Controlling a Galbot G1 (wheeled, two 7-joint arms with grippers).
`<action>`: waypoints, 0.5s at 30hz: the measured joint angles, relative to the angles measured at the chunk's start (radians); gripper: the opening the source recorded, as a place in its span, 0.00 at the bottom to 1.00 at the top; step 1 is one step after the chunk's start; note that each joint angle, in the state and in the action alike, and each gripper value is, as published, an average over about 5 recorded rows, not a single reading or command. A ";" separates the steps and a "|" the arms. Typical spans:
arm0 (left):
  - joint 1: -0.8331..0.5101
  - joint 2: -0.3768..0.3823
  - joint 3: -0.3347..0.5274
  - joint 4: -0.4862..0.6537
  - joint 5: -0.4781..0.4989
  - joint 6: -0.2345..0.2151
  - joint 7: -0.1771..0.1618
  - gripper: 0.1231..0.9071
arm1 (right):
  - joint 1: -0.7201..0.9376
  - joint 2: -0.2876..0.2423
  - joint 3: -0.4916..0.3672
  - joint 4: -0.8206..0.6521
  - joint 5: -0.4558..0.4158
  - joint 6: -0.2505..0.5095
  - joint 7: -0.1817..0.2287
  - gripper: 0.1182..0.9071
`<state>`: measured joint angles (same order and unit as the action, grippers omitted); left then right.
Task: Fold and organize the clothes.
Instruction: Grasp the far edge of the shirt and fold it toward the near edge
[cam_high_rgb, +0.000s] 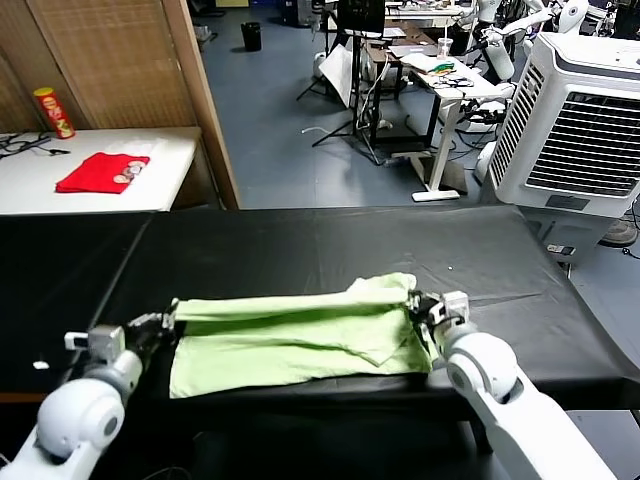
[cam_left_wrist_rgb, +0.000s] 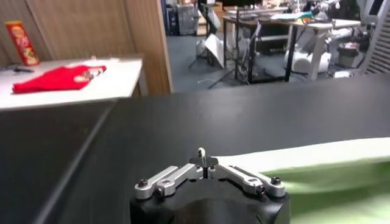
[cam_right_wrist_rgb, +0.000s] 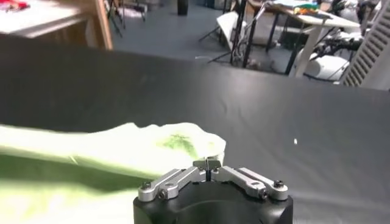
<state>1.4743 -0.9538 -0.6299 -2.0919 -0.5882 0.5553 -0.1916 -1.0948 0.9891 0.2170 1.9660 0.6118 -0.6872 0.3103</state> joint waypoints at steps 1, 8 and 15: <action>0.012 -0.003 -0.001 -0.005 0.009 0.000 0.000 0.01 | -0.009 -0.001 0.003 0.007 0.000 -0.001 -0.001 0.00; 0.072 -0.027 -0.012 -0.038 0.015 0.018 -0.017 0.02 | -0.064 -0.014 0.032 0.051 -0.010 -0.002 -0.026 0.25; 0.105 -0.048 -0.021 -0.091 -0.015 0.038 -0.024 0.42 | -0.107 -0.034 0.086 0.111 -0.021 0.023 -0.058 0.72</action>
<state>1.5797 -1.0014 -0.6513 -2.1826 -0.6030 0.5934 -0.2153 -1.2019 0.9549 0.3028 2.0771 0.5905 -0.6641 0.2526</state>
